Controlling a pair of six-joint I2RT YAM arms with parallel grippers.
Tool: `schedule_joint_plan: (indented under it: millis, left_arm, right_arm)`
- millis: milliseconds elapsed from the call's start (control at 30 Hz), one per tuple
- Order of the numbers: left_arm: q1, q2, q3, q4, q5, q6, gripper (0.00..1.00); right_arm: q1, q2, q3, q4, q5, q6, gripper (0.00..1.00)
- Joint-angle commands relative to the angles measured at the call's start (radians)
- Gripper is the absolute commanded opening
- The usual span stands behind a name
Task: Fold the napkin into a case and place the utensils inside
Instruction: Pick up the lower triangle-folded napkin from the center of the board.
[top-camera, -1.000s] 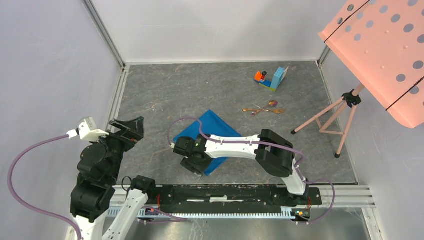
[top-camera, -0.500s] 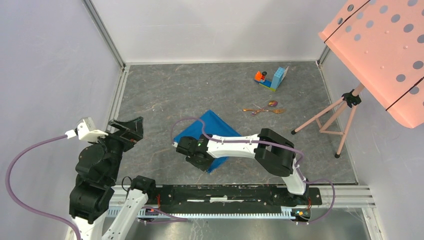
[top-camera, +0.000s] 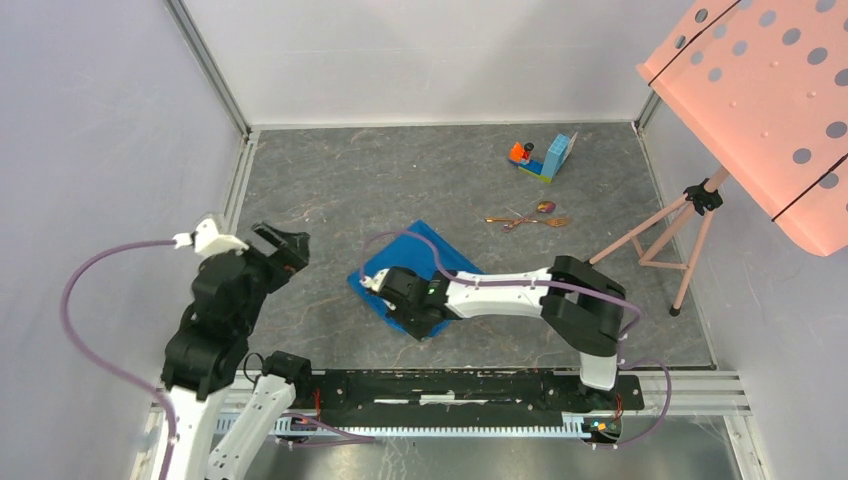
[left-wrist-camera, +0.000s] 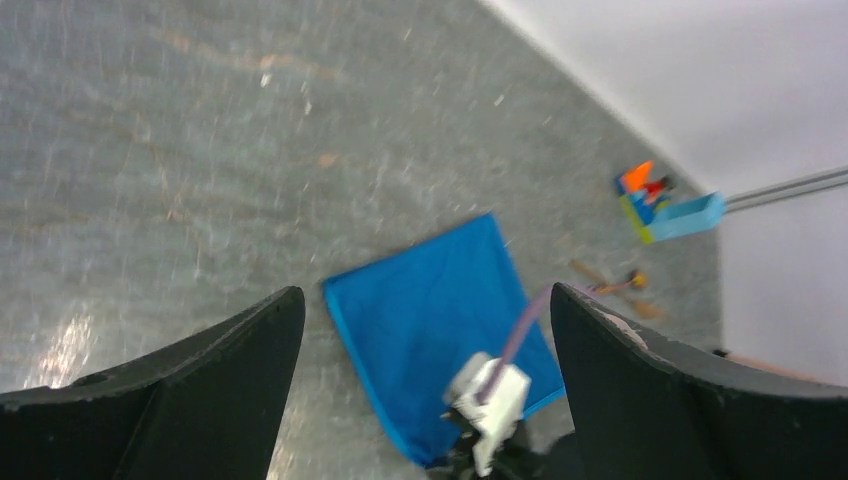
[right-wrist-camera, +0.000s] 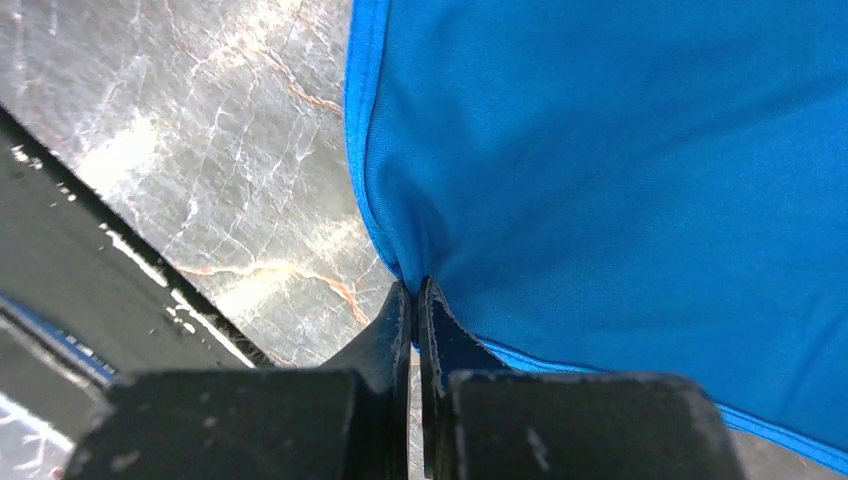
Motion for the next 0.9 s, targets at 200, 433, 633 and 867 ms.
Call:
schedule_joint_plan:
  millis: [200, 433, 633, 867]
  left_arm:
    - [0.003, 0.314, -0.248, 0.009, 0.185, -0.374, 1.00]
    - [0.001, 0.462, -0.430, 0.335, 0.424, -0.538, 1.00]
    - [0.001, 0.621, -0.516, 0.584, 0.489, -0.570, 0.99]
    - [0.001, 0.703, -0.660, 0.974, 0.490, -0.592, 0.84]
  right_arm:
    - [-0.190, -0.235, -0.334, 0.503, -0.437, 0.140, 0.00]
    - [-0.280, -0.301, -0.440, 0.659, -0.571, 0.216, 0.00]
    - [-0.329, -0.333, -0.502, 0.750, -0.640, 0.259, 0.00]
    - [-0.349, -0.342, -0.539, 0.793, -0.677, 0.273, 0.00]
